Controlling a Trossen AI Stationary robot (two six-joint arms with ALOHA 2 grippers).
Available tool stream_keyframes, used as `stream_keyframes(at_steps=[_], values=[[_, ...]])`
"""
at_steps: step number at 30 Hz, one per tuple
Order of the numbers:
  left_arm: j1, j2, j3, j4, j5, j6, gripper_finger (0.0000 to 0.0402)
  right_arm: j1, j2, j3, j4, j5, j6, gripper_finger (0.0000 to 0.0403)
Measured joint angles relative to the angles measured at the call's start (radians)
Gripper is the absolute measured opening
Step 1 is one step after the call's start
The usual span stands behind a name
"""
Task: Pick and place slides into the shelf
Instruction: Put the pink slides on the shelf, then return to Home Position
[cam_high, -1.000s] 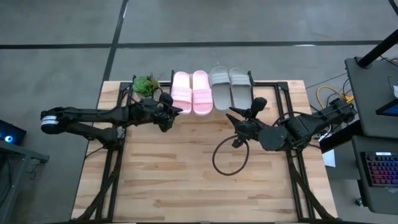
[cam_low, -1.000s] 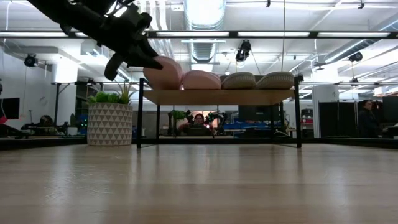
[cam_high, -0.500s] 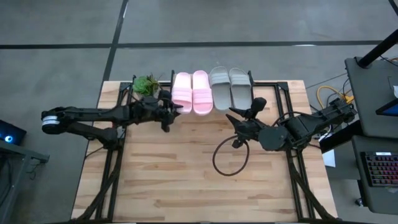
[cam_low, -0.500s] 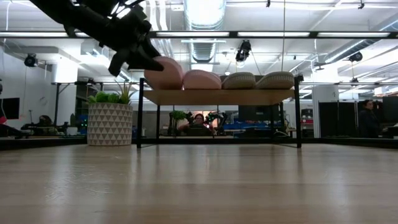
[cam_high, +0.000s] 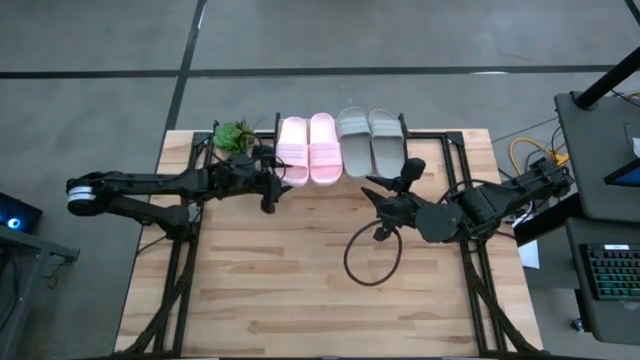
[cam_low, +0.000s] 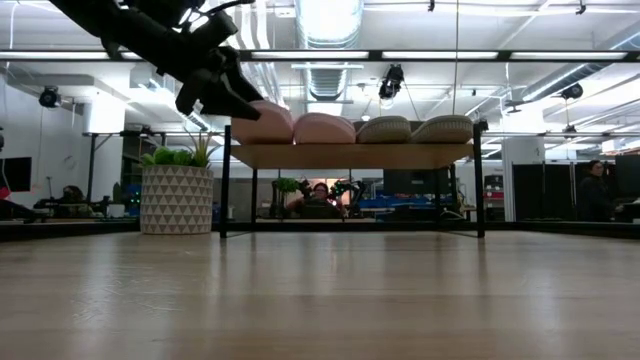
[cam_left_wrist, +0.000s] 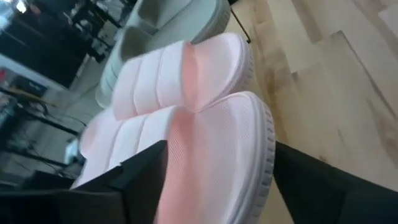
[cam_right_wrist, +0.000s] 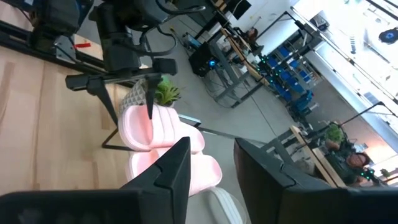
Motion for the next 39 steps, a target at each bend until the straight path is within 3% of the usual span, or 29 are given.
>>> stream_keyframes(at_steps=[11,20,26,33,39], values=[[-0.004,-0.002,0.0,-0.06,0.007,-0.187,0.0325,-0.001,0.0,0.0,0.0,0.0,0.0,0.0115],[-0.051,-0.079,0.0,-0.085,0.086,-0.228,0.0331,-0.003,0.0,0.0,0.0,0.008,-0.001,0.012],[-0.099,-0.17,0.0,-0.078,0.124,-0.344,0.0329,-0.003,0.0,0.0,0.0,0.008,-0.002,0.0123],[-0.155,-0.244,-0.01,0.027,0.231,-0.543,0.0277,-0.003,0.0,0.0,-0.002,0.007,0.023,0.0114],[-0.196,-0.296,-0.008,0.034,0.24,-0.601,0.0184,-0.003,0.0,0.0,-0.045,0.006,0.083,0.0105]])
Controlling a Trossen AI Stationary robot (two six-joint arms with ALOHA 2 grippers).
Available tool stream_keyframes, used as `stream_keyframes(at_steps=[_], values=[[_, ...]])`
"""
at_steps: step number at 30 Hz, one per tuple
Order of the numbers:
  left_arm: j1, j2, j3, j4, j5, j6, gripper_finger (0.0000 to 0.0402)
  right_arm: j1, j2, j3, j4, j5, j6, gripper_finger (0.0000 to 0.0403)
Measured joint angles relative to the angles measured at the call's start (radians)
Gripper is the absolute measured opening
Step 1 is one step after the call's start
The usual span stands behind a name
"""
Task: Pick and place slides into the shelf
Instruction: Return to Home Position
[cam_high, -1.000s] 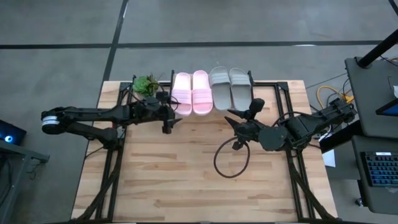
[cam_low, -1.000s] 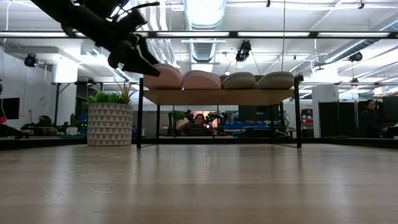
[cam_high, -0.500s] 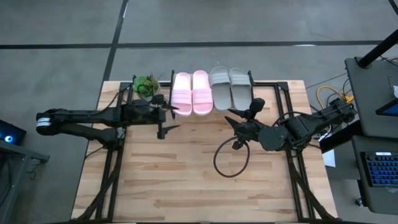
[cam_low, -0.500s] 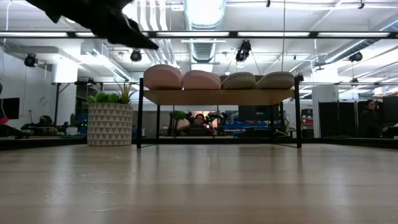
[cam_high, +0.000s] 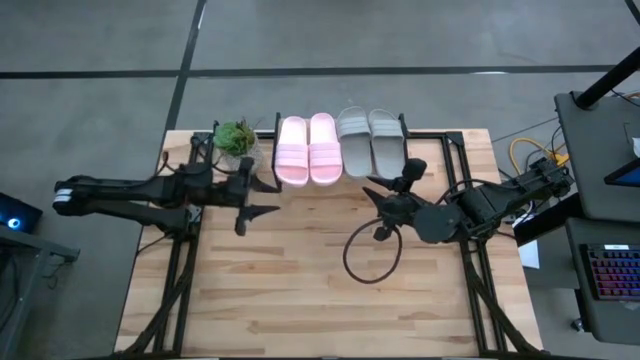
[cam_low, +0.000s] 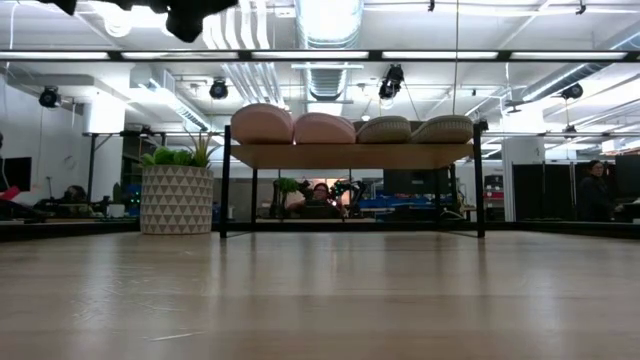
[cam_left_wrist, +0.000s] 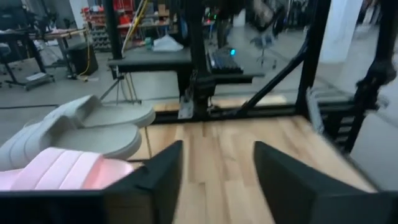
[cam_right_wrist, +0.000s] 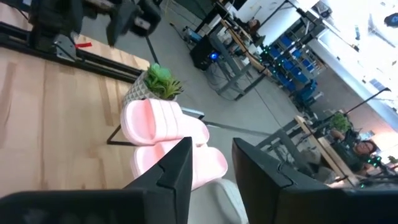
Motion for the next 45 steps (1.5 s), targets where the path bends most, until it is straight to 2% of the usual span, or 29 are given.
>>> stream_keyframes(at_steps=[4,7,8,10,14,16,21,25,29,34,39,45], values=[[-0.013,-0.043,-0.005,0.007,0.0,-0.052,0.0093,0.0,0.0,0.0,-0.046,-0.003,0.07,0.0098],[-0.032,-0.08,-0.028,0.005,-0.002,-0.036,0.0023,0.0,0.0,0.0,-0.096,-0.014,0.133,0.0093],[-0.041,-0.095,-0.04,0.005,-0.003,-0.022,0.0012,0.0,0.0,0.0,-0.116,-0.027,0.157,0.0091],[-0.06,-0.128,-0.067,0.009,-0.013,-0.003,0.001,0.0,0.0,-0.001,-0.152,-0.058,0.197,0.0088],[-0.1,-0.206,-0.153,0.022,-0.205,0.055,0.0004,0.0,0.0,-0.02,-0.181,-0.061,0.239,0.0081],[-0.11,-0.254,-0.197,0.022,-0.233,0.074,0.0001,0.0,0.0,-0.034,-0.182,-0.06,0.247,0.0077],[-0.113,-0.398,-0.31,0.001,-0.181,0.078,0.0,0.0,0.0,-0.082,-0.181,-0.06,0.283,0.0072],[-0.111,-0.53,-0.368,0.003,-0.181,0.104,0.0,0.003,0.0,-0.139,-0.14,-0.059,0.316,0.0075],[-0.111,-0.644,-0.397,-0.034,-0.163,0.073,0.0,0.003,0.001,-0.211,-0.043,-0.059,0.299,0.0077],[-0.111,-0.75,-0.414,-0.161,-0.159,0.049,0.0,0.003,-0.012,-0.273,0.045,-0.053,0.282,0.0071],[-0.112,-0.749,-0.44,-0.162,-0.074,0.049,0.0,0.003,-0.077,-0.374,0.187,-0.051,0.268,0.0069],[-0.111,-0.756,-0.547,-0.071,-0.079,0.041,0.0,0.003,-0.188,-0.571,0.455,-0.065,0.174,0.0073]])
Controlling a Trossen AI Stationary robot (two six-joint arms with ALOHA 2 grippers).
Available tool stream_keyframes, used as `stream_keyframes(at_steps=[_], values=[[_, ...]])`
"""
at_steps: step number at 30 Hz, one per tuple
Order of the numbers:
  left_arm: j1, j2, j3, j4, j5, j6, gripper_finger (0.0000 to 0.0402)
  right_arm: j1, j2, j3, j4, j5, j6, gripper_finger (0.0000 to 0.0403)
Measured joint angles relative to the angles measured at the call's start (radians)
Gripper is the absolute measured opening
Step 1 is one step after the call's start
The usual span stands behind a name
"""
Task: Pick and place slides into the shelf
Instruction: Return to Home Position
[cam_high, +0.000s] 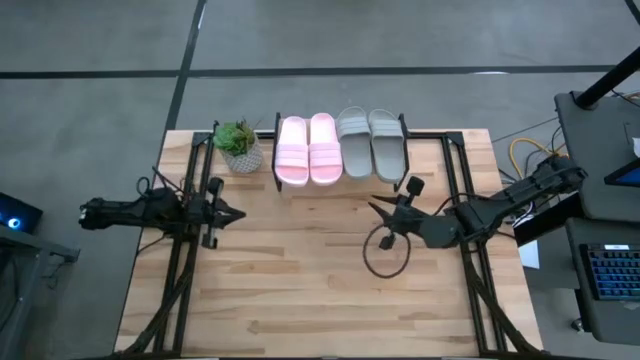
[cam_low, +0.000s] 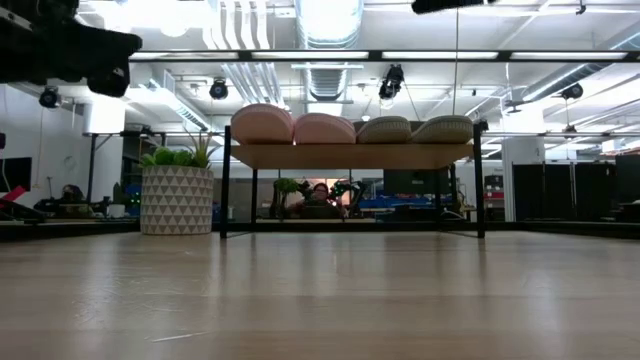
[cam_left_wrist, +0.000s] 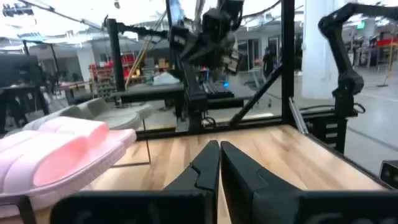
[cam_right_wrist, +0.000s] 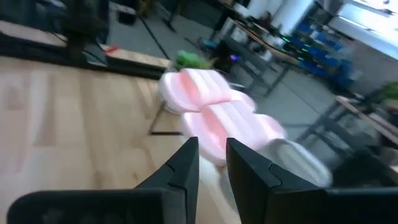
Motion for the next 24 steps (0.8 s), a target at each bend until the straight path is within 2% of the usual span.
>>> stream_keyframes(at_steps=[7,17,20,24], values=[[0.001,0.001,-0.047,0.009,-0.009,0.006,0.0,-0.002,-0.084,-0.237,0.366,-0.261,-0.038,0.0068],[0.001,0.001,-0.066,0.025,-0.039,0.036,0.0,-0.016,-0.032,-0.555,0.851,-0.363,0.078,0.0057],[0.001,0.002,-0.066,0.036,-0.058,0.036,0.0,-0.072,-0.023,-0.618,0.869,-0.394,0.126,0.0049],[0.001,0.002,-0.066,0.037,-0.06,0.042,0.0,-0.233,-0.024,-0.66,0.884,-0.618,0.179,0.0023]])
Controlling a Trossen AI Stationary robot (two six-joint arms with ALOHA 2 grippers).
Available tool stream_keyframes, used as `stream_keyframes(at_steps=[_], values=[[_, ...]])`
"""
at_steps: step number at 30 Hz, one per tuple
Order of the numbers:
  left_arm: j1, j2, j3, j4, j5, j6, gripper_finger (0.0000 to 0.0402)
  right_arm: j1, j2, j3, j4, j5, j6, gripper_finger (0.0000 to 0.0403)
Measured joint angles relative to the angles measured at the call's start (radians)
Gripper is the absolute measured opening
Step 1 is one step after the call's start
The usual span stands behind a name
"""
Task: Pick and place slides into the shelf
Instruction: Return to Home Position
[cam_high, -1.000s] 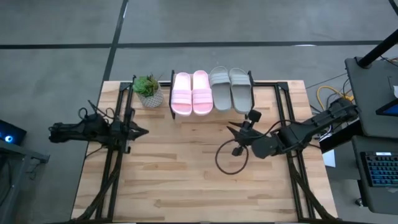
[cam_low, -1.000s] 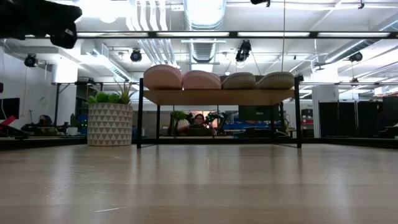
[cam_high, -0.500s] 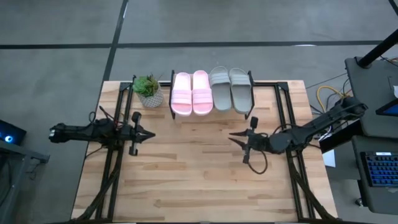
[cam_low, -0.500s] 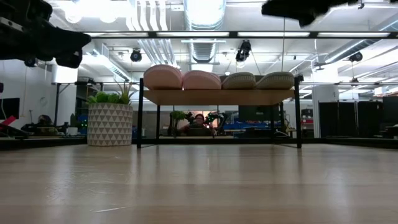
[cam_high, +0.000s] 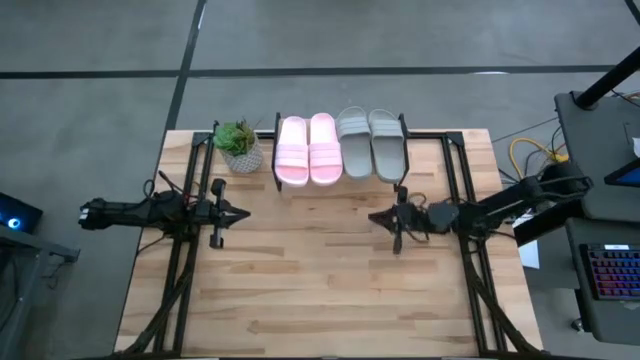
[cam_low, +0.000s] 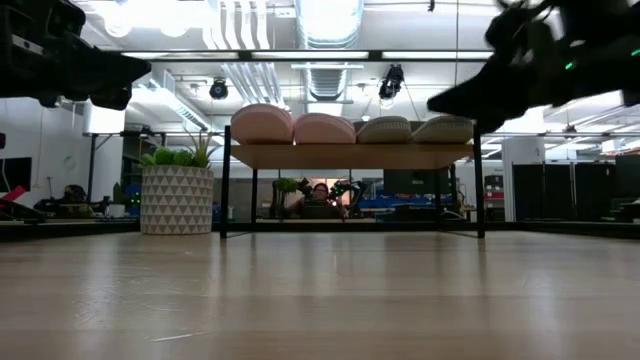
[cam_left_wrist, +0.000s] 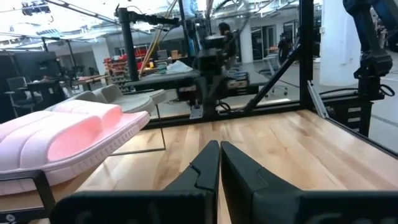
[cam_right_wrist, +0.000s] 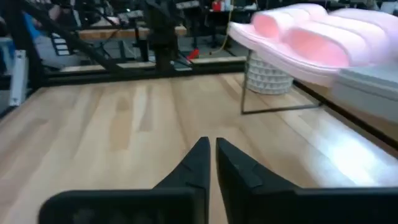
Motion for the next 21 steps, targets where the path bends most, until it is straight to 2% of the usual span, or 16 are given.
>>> stream_keyframes(at_steps=[2,4,9,16,21], values=[[0.0,0.0,0.0,0.001,-0.006,0.005,0.0,-0.082,-0.001,-0.004,0.0,-0.068,-0.017,0.0012],[0.0,0.001,0.0,0.001,-0.021,0.019,0.0,-0.138,-0.024,-0.01,0.0,-0.076,-0.05,0.0009],[0.0,0.001,-0.001,-0.015,-0.049,0.02,0.0,-0.181,-0.159,-0.049,-0.047,-0.099,-0.153,0.0008],[0.0,0.001,-0.003,-0.055,-0.097,0.019,0.0,-0.185,-0.511,-0.062,-0.357,-0.086,-0.173,0.0008],[0.0,-0.001,-0.007,-0.057,-0.101,0.018,0.0,-0.184,-0.716,-0.05,-0.615,-0.053,-0.114,0.0008]])
